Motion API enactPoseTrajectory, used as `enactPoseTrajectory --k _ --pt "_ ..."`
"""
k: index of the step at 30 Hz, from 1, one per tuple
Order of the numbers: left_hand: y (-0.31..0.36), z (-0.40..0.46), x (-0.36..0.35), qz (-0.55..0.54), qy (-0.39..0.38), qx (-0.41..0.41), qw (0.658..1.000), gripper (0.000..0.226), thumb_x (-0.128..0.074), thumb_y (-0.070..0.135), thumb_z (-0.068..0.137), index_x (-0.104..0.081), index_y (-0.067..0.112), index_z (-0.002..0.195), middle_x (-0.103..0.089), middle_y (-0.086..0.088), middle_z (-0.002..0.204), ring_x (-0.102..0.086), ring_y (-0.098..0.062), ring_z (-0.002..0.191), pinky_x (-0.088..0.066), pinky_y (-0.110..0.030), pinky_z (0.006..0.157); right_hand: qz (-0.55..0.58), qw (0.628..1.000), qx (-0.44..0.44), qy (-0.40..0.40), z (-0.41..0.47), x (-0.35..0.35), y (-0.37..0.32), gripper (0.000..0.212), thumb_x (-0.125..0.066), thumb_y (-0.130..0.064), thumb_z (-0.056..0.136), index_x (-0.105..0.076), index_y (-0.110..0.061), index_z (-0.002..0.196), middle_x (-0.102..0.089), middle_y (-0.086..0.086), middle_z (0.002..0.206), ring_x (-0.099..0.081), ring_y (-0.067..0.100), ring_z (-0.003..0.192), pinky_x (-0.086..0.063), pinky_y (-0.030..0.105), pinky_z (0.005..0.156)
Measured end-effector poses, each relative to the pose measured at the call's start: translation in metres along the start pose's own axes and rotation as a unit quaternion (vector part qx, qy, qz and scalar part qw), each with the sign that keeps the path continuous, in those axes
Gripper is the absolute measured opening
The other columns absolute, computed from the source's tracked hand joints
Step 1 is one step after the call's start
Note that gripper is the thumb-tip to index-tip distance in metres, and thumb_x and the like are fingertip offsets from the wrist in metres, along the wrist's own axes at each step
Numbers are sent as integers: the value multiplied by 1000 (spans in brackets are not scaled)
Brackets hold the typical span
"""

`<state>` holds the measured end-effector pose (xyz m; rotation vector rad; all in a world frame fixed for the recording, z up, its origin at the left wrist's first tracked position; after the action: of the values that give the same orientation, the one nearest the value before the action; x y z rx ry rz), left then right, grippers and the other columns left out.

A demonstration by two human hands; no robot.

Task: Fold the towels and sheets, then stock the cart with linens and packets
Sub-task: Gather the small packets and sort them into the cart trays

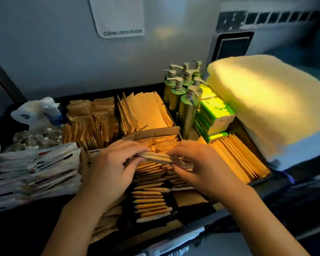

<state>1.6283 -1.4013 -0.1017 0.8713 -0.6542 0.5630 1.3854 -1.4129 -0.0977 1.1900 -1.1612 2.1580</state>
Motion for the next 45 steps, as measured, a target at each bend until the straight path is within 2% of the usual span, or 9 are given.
enactPoseTrajectory --k 7,11,14,18,21,28,35,39,45 --pt "33 62 -69 -5 -91 -75 993 35 -79 10 86 -75 21 119 -72 9 115 -64 -10 112 -55 -40 99 -31 992 -114 50 -50 24 59 25 -71 -26 92 -72 -26 117 -67 -9 102 -60 10 94 -53 35 78" --pt "50 92 -96 15 -135 -103 985 36 -74 13 91 -71 26 124 -66 13 121 -58 -10 116 -53 -40 99 -37 977 -189 89 -63 26 89 20 -71 -28 91 -72 -29 111 -68 -13 99 -61 8 91 -55 35 78" --pt "57 104 -110 27 -140 -106 984 39 -73 16 92 -68 33 127 -61 17 125 -54 -7 117 -52 -35 98 -28 966 -228 116 -66 23 106 16 -73 -29 89 -73 -30 105 -67 -15 92 -59 5 82 -52 26 71" --pt "57 102 -127 41 -157 -87 983 38 -72 19 93 -66 36 127 -60 19 124 -53 -5 117 -53 -36 98 -18 954 -276 114 -60 9 125 16 -72 -33 90 -74 -30 105 -66 -16 92 -59 2 84 -48 19 70" --pt "54 97 -138 64 -181 -65 979 38 -70 26 95 -64 40 129 -58 22 127 -50 -3 120 -52 -33 100 -21 950 -290 109 -52 -7 132 13 -72 -31 91 -73 -28 103 -64 -14 91 -58 2 82 -42 13 67" --pt "48 94 -152 93 -217 -52 970 34 -65 35 98 -63 41 132 -58 21 132 -50 -4 123 -48 -30 103 -75 953 -279 93 -47 -34 139 34 -76 -34 90 -66 -25 121 -61 -9 106 -58 8 89 -51 23 73" --pt "45 96 -155 91 -229 -40 968 31 -64 38 98 -63 42 129 -58 24 130 -49 -1 122 -47 -28 102 -77 954 -277 87 -48 -38 145 11 -73 -36 93 -75 -28 101 -57 -13 91 -57 7 79 -51 22 69" --pt "44 97 -155 91 -237 -39 966 31 -64 38 98 -65 41 129 -59 23 129 -50 -2 123 -47 -29 103 -84 949 -295 72 -42 -41 147 10 -72 -33 94 -76 -26 100 -66 -8 90 -63 13 84 -60 33 74" --pt "45 93 -150 79 -234 -29 969 32 -64 37 98 -64 42 130 -60 23 129 -51 -2 123 -45 -28 104 -84 944 -316 48 -44 -35 157 13 -71 -36 95 -77 -28 103 -67 -9 88 -63 11 82 -59 30 74"
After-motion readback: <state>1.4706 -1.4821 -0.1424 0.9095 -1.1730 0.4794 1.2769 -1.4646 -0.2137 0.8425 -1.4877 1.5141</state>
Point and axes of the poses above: each hand's wrist, its own z-axis towards the middle knuckle, its own x-axis out of the back of the hand, y = z × x, the point moved 1 cm from there along z, towards the middle knuckle
